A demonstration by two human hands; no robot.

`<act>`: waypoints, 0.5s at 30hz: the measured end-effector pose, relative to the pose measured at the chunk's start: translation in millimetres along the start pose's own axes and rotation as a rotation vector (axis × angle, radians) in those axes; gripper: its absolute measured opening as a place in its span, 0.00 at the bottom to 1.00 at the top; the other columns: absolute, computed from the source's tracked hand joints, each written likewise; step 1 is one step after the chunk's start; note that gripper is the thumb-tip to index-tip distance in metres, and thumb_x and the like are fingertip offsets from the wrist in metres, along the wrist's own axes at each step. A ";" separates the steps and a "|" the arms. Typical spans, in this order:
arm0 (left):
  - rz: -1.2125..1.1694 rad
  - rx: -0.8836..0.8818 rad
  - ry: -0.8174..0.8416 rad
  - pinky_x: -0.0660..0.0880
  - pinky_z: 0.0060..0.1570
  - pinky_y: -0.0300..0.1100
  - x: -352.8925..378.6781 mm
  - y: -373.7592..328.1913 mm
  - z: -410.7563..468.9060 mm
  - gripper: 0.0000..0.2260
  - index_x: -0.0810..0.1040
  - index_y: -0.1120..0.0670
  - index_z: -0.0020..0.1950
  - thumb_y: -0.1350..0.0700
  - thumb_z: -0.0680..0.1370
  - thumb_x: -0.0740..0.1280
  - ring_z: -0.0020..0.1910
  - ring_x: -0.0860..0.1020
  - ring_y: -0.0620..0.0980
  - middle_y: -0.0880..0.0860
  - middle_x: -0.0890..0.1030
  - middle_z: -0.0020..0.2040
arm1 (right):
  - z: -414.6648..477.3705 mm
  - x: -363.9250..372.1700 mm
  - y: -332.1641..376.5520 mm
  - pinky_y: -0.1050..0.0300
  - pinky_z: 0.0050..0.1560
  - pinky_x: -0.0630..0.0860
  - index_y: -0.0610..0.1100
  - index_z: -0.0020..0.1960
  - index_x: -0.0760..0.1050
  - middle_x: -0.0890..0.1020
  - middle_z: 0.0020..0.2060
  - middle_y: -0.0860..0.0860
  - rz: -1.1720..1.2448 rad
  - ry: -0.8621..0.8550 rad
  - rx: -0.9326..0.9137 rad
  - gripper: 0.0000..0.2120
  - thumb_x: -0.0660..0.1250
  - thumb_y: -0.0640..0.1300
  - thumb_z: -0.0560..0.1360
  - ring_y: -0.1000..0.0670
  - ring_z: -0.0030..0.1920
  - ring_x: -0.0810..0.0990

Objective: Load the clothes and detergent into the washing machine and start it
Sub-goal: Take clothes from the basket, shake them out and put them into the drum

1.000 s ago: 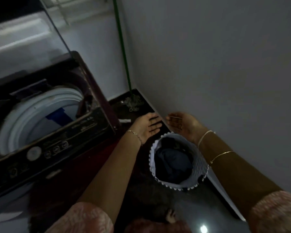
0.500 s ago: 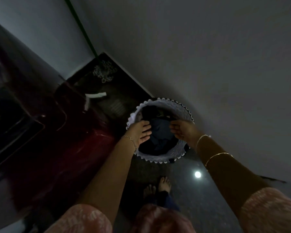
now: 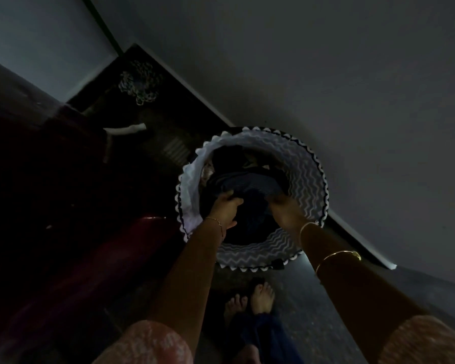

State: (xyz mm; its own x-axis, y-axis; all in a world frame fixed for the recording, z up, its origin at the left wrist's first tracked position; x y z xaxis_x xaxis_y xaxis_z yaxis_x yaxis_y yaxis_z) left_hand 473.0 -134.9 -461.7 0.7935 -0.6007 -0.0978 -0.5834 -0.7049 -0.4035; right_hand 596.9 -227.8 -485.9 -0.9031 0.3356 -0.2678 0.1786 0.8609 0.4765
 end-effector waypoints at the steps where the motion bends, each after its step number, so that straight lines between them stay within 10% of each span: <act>1: -0.015 -0.009 -0.005 0.71 0.60 0.49 2.1 3.3 10.7 0.22 0.64 0.48 0.74 0.56 0.81 0.62 0.68 0.69 0.55 0.54 0.68 0.71 | 8.1 4.5 -2.2 0.52 0.45 0.74 0.51 0.46 0.77 0.78 0.41 0.44 0.005 0.027 -0.033 0.09 0.59 0.41 0.76 0.46 0.38 0.76; 4: -0.031 -0.029 -0.042 0.74 0.54 0.47 5.1 10.7 38.8 0.22 0.65 0.47 0.73 0.53 0.79 0.64 0.65 0.70 0.56 0.54 0.69 0.70 | 29.7 13.8 -9.5 0.43 0.59 0.76 0.47 0.64 0.75 0.78 0.59 0.41 -0.005 0.046 -0.081 0.19 0.59 0.37 0.75 0.39 0.56 0.79; 8: -0.105 -0.067 -0.016 0.73 0.57 0.47 4.9 20.8 68.6 0.21 0.70 0.50 0.70 0.50 0.78 0.65 0.60 0.71 0.53 0.52 0.73 0.67 | 44.1 22.9 -12.1 0.58 0.61 0.71 0.42 0.63 0.76 0.73 0.64 0.48 -0.071 0.053 -0.151 0.20 0.57 0.31 0.75 0.43 0.64 0.73; 15: -0.139 -0.034 -0.005 0.72 0.57 0.45 -0.4 26.3 92.1 0.17 0.73 0.53 0.67 0.55 0.78 0.67 0.56 0.73 0.48 0.51 0.77 0.59 | 65.5 40.7 -22.5 0.44 0.71 0.64 0.50 0.66 0.74 0.57 0.75 0.47 -0.249 0.156 -0.220 0.22 0.59 0.39 0.73 0.39 0.72 0.62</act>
State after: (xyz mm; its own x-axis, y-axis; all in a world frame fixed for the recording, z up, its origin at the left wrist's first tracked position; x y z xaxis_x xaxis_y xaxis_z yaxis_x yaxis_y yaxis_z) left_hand 473.3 -118.4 -556.0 0.8679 -0.4944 -0.0482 -0.4733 -0.7936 -0.3824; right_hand 581.8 -208.4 -562.3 -0.9602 0.0490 -0.2751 -0.1270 0.8004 0.5859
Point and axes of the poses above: each hand's wrist, its own z-axis towards the middle knuckle, its own x-axis out of the palm, y = z × x, the point moved 4 cm from there along z, towards the middle knuckle
